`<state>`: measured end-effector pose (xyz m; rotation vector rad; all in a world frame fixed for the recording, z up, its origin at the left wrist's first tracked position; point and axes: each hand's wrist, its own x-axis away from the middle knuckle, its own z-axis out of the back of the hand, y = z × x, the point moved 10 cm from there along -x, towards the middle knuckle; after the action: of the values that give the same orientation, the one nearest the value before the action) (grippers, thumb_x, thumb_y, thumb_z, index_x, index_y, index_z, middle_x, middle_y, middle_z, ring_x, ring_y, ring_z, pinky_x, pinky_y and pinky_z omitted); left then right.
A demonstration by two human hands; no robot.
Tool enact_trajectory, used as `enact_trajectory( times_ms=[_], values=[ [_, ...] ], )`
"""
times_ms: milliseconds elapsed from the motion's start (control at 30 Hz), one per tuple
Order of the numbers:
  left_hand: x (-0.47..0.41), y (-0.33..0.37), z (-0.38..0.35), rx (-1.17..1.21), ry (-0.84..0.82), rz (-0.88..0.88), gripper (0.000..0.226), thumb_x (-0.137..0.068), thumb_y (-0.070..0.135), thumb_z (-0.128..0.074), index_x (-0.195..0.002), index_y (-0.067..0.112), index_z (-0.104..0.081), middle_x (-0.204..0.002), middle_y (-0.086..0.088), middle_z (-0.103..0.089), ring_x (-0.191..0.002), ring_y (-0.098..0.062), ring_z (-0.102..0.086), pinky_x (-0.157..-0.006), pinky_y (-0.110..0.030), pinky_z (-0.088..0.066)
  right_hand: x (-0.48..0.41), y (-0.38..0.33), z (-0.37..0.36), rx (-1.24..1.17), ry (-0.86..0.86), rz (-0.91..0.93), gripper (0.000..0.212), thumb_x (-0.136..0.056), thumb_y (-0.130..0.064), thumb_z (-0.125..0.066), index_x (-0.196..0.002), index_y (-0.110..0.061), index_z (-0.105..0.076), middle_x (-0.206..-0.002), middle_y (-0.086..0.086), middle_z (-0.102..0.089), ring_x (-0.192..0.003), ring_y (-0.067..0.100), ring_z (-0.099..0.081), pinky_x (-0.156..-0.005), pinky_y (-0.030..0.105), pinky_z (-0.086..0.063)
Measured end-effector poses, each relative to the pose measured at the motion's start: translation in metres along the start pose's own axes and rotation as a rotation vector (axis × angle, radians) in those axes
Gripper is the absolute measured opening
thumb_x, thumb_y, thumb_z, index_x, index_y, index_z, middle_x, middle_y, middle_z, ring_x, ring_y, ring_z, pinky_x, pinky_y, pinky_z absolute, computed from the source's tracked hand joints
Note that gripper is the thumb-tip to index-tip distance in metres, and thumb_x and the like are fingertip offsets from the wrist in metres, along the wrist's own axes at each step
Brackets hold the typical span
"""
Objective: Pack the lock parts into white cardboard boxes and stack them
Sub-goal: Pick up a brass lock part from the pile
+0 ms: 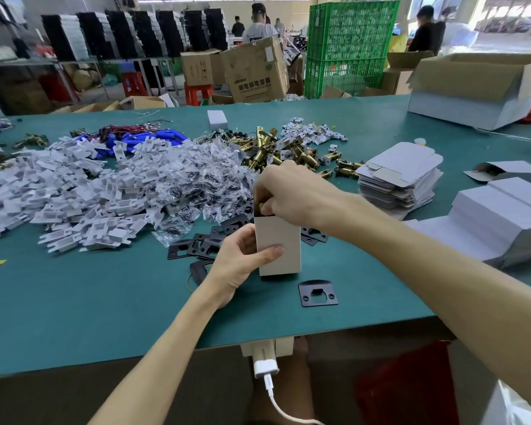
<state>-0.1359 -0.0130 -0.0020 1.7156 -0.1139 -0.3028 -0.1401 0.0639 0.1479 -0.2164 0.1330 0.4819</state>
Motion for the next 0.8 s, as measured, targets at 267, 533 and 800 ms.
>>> enact_trajectory(
  times_ms=[267, 533, 800],
  values=[
    [0.000, -0.001, 0.002, -0.021, 0.009, 0.012, 0.042, -0.083, 0.009, -0.083, -0.123, 0.007, -0.069, -0.114, -0.006, -0.078, -0.105, -0.019, -0.075, -0.084, -0.025, -0.058, 0.003, -0.003, -0.010, 0.046, 0.009, -0.008, 0.017, -0.097, -0.005, -0.056, -0.107, -0.008, -0.069, -0.110, 0.013, -0.064, -0.099, 0.038, -0.062, -0.081, 0.043, -0.054],
    [0.000, -0.002, 0.003, -0.025, 0.026, 0.004, 0.040, -0.081, 0.012, -0.084, -0.119, 0.012, -0.070, -0.113, -0.003, -0.079, -0.104, -0.016, -0.075, -0.083, -0.023, -0.058, 0.011, 0.014, 0.014, -0.089, 0.255, 0.020, 0.021, -0.102, -0.014, -0.054, -0.109, -0.007, -0.072, -0.110, 0.009, -0.067, -0.099, 0.027, -0.063, -0.088, 0.041, -0.052],
    [-0.001, -0.003, 0.005, -0.037, 0.044, 0.001, 0.041, -0.081, 0.025, -0.082, -0.120, 0.017, -0.070, -0.117, 0.003, -0.078, -0.109, -0.015, -0.074, -0.086, -0.022, -0.058, 0.030, 0.102, -0.003, -0.339, 0.391, -0.331, 0.018, -0.101, -0.010, -0.055, -0.117, -0.005, -0.062, -0.112, 0.010, -0.064, -0.099, 0.022, -0.059, -0.094, 0.042, -0.050]
  ],
)
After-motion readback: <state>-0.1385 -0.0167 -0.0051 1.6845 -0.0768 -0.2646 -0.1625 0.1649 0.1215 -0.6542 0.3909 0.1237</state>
